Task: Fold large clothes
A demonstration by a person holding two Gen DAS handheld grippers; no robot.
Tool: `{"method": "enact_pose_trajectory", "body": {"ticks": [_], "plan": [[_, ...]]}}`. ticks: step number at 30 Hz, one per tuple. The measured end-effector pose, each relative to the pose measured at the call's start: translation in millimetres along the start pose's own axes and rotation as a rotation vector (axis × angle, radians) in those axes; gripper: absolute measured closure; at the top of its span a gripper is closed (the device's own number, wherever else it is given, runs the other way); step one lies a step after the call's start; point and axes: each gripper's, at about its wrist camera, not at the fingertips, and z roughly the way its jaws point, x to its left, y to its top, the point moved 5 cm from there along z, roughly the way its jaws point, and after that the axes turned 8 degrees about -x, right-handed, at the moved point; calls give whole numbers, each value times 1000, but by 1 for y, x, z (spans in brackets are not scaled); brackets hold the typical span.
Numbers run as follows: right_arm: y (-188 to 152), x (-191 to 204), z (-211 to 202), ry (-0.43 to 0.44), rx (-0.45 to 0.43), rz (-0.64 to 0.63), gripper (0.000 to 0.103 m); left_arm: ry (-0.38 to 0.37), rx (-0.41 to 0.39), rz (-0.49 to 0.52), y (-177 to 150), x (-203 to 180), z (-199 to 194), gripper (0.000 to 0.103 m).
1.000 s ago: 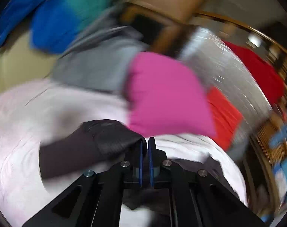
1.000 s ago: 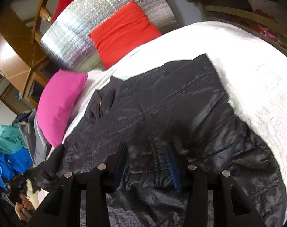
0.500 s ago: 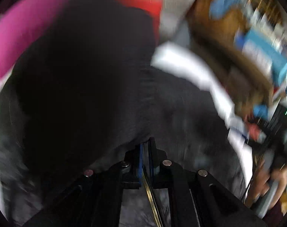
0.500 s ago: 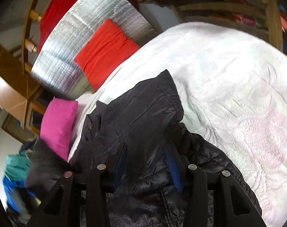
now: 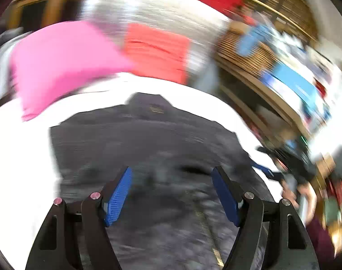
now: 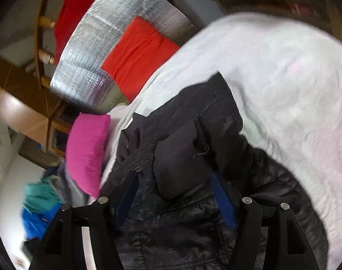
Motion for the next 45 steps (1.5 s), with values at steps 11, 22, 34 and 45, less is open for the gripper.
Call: {"method": "enact_pose_trajectory", "body": {"ticks": [11,22,34,45], "plan": [[13,-23,36,-104,-3,76,44,236,106,-303,-32,94,46,29],[-4,18,69,-283,43,-334,63,346,194,-146,-49,83,75,29],[28,34,-1,-218,-210,-315,91,345,84,-84,-30,69,57,29],[63,-39,-10,-147,-167,53,7,347,103,-168,-27,93,51,29]]}}
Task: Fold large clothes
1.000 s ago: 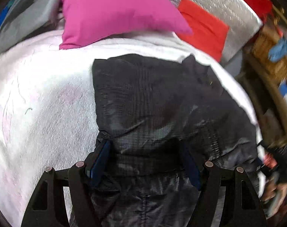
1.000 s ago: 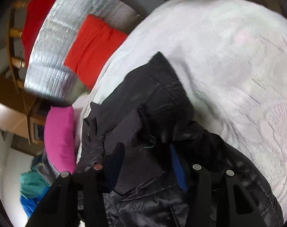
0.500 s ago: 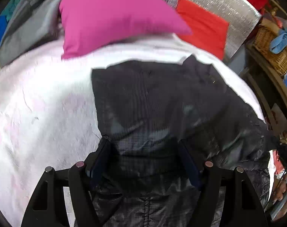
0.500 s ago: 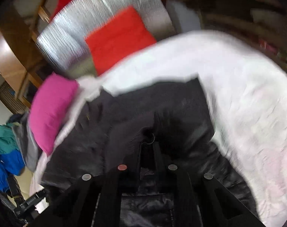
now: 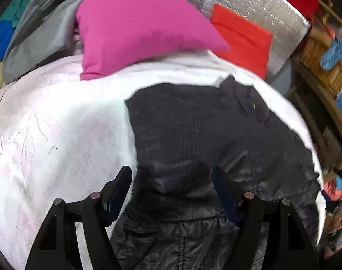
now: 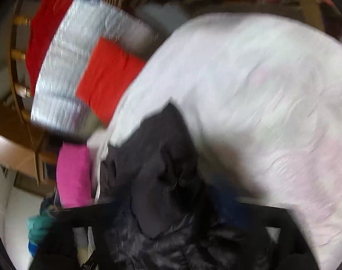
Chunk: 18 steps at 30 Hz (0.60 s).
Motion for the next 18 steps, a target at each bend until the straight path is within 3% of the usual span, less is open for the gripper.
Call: {"method": "enact_pose_trajectory", "body": {"ticks": [7,10,12,14,16,18], "plan": [[-14,1,44,-10,130,-122,8,-13,53,-194,2,49,9,28],[-30,-2,54,-12,199,-169,15,-68,113,-267,-6,59,17,28],[-44,0,63,-29,253,-209,25,-127,152,-321,-13,60,24,28],[-51,5,63,-55,241,-278,32,-161,162,-338,-16,56,26,29],[-50,13,56,-28,229,-290,59,-206,153,-328,-16,47,27,30],[-47,25,43,-25,174,-316,67,-226,134,-314,-14,40,27,46]]}}
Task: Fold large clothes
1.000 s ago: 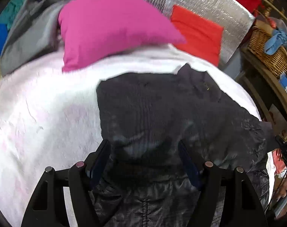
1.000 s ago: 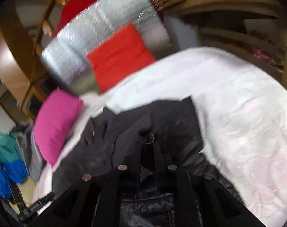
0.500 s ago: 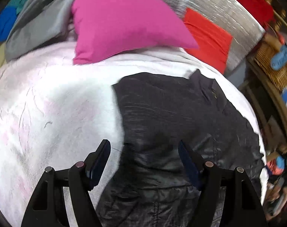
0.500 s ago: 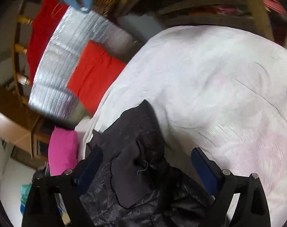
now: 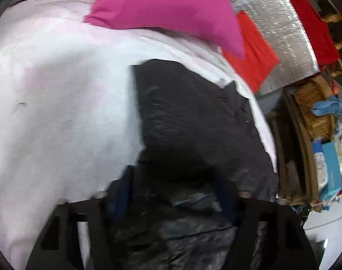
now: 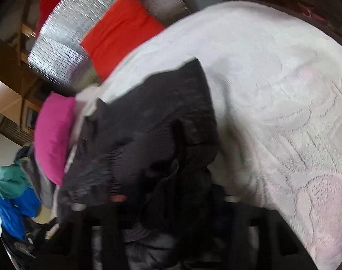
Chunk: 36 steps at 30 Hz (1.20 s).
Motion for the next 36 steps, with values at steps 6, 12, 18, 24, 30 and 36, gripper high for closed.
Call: {"method": "enact_pose_trajectory", "body": {"ticks": [6,12,18,24,30,36], "plan": [[5,22,-32,-18,-153,-69,72,46,-123,141,8,-23,-8,62],[-6,-12,-4,-70,0,74,59,143,-66,140,10,-13,13,60],[6,-1,-75,57,-164,145,30,202,-160,220,3,-37,-39,45],[-36,22,-90,269,-4,208,30,-31,-20,219,-56,-74,-47,30],[-75,40,-46,274,126,266,30,-116,181,-11,-90,-55,-5,30],[-80,34,-3,206,115,345,30,-130,69,-152,-60,-40,7,30]]}}
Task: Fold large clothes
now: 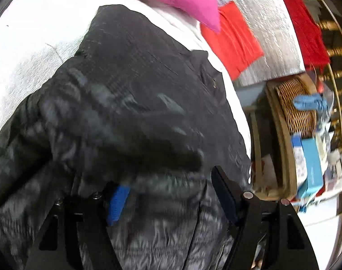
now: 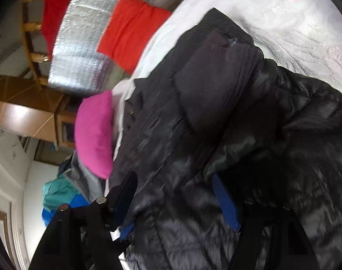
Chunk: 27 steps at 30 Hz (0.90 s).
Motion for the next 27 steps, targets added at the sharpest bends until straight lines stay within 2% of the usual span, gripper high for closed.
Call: {"method": "enact_pose_trajectory", "body": {"ticks": [3,4,5,6,7,9,13,16,18,21,23,24,26,27], "plan": [[8,-2,5,34,-32,49,30,-21,9,-64,6,8,11,30],[10,-2,6,38,-39,41,33,-28,4,-74,7,11,10,30],[13,-1,6,38,-56,28,39,-39,-11,-86,10,11,11,32],[17,-2,6,21,-74,12,60,-56,-38,-96,15,12,9,32],[18,-3,8,10,-76,4,71,-62,-53,-98,20,14,6,35],[19,-1,8,26,-89,12,78,-58,-81,-100,28,17,2,54],[19,35,-14,58,-173,-131,83,-65,-113,-53,28,8,-4,63],[13,48,-35,92,-200,-176,83,-83,-152,26,27,-10,-19,64],[9,43,-37,58,-177,-192,83,-59,-133,44,25,-7,-23,64],[4,23,-13,-37,-58,-159,83,71,-63,35,16,11,-2,63],[4,9,-4,-58,-15,-85,77,65,-44,2,14,16,-1,61],[6,6,-4,-47,-3,-52,73,66,-41,3,14,15,-3,58],[10,7,-10,-26,-15,-27,52,70,-28,11,14,12,-8,47],[14,7,-16,-18,-37,-21,37,67,-22,3,14,11,-12,42]]}}
